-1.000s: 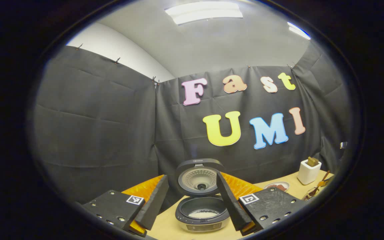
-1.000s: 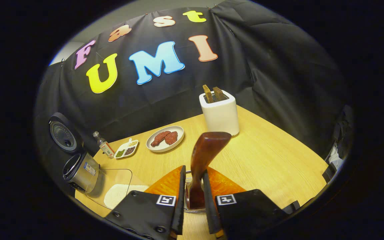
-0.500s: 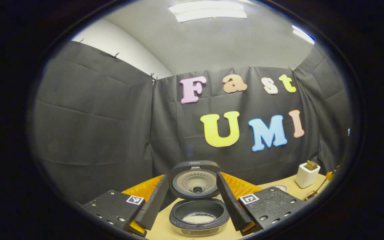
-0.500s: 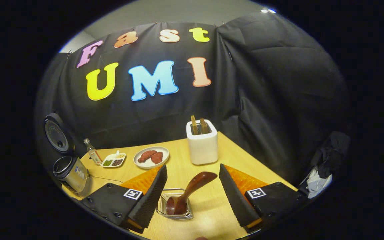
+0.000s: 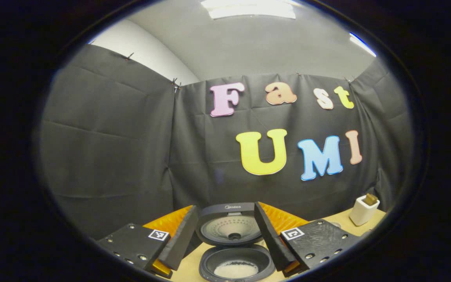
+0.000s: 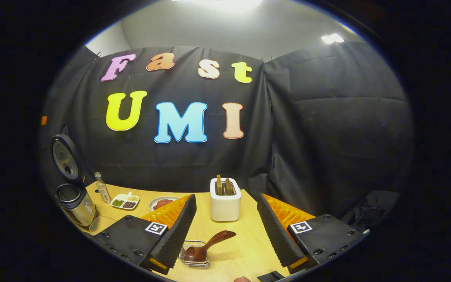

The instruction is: Close the left gripper, press the button to open the rice cooker; take a wooden spoon from the chopstick holder with the right hand, scoop a spoonful of rice and pour it into the rice cooker, then put the wooden spoon back into the chopstick holder.

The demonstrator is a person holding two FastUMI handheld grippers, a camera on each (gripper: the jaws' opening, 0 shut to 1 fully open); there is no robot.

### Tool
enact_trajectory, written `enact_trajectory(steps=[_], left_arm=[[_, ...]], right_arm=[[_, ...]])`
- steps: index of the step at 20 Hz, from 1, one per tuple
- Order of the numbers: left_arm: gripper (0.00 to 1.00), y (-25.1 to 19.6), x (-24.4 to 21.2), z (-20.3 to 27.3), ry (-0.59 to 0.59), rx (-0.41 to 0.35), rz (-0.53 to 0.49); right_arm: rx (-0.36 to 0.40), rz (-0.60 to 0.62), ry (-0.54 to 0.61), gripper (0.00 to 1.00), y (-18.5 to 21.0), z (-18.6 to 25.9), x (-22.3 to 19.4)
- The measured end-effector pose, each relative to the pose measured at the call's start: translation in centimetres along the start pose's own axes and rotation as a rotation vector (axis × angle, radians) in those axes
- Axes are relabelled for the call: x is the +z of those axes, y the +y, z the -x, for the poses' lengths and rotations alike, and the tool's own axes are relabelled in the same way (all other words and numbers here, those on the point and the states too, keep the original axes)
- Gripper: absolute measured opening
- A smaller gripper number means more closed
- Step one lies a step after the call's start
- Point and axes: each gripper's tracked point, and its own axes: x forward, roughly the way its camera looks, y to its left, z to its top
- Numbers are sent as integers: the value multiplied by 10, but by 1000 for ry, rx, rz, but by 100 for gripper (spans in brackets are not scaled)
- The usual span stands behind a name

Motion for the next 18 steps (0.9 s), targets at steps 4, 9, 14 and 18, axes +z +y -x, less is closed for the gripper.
enact_trajectory(steps=[4, 9, 14, 18], left_arm=[[88, 2, -8, -57, 48, -38, -3], [88, -1, -27, -121, 126, -88, 36], [88, 3, -50, -176, 181, -117, 38], [88, -1, -77, -206, 252, -120, 43]], right_arm=[[-5, -25, -10, 98, 9, 9, 2], [-33, -4, -12, 98, 20, 17, -1], [-58, -10, 0, 98, 25, 24, -8], [-64, 1, 11, 98, 27, 26, -11]])
